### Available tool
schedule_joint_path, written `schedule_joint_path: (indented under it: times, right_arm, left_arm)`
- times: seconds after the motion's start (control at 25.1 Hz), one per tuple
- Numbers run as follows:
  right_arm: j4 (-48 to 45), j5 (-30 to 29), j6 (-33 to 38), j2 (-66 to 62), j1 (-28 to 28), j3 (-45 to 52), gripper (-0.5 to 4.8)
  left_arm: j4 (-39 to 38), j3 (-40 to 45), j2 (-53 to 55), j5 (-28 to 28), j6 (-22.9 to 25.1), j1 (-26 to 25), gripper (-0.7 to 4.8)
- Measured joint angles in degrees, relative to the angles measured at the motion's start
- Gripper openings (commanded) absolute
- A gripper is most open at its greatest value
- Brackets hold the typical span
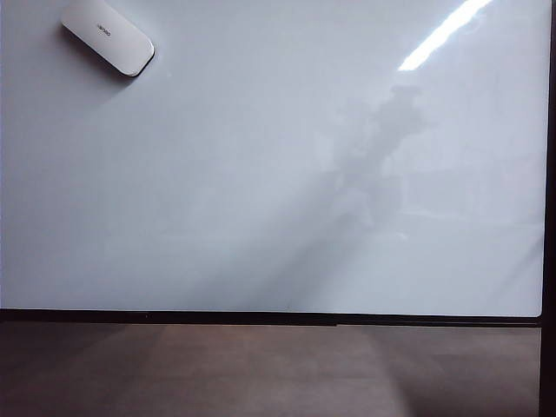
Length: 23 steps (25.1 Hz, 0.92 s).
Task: Reach to the right to find the marker pen, pick it up, and write the number 3 on the whiteboard.
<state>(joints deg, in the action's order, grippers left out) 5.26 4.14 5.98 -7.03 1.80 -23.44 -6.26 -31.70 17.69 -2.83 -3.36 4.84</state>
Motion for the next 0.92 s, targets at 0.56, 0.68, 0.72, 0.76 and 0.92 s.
schedule_joint_path:
  times: [0.56, 0.68, 0.72, 0.76, 0.92]
  right_arm:
    - [-9.03, 0.81, -2.78, -23.63, 0.00, -17.03, -0.08]
    - [-12.50, 1.62, -2.91, -27.26, 0.00, -18.10, -0.08]
    - [-13.64, 2.27, -2.99, -28.37, 0.00, -18.10, -0.08]
    - [-14.43, 2.78, -3.04, -29.11, 0.00, -18.10, -0.08]
    - [-15.41, 4.87, -3.04, -32.57, -0.42, -18.08, -0.06]
  left_arm:
    - [5.35, -13.99, 26.51, 7.58, 2.58, 14.19, -0.05]
    - [5.07, -16.31, 29.90, 7.58, 4.50, 21.94, -0.05]
    - [5.05, -16.83, 30.42, 7.65, 4.98, 24.00, -0.05]
    - [4.92, -17.44, 30.95, 7.85, 5.38, 25.90, -0.05]
    - [4.87, -19.26, 32.39, 7.91, 6.14, 31.30, -0.05]
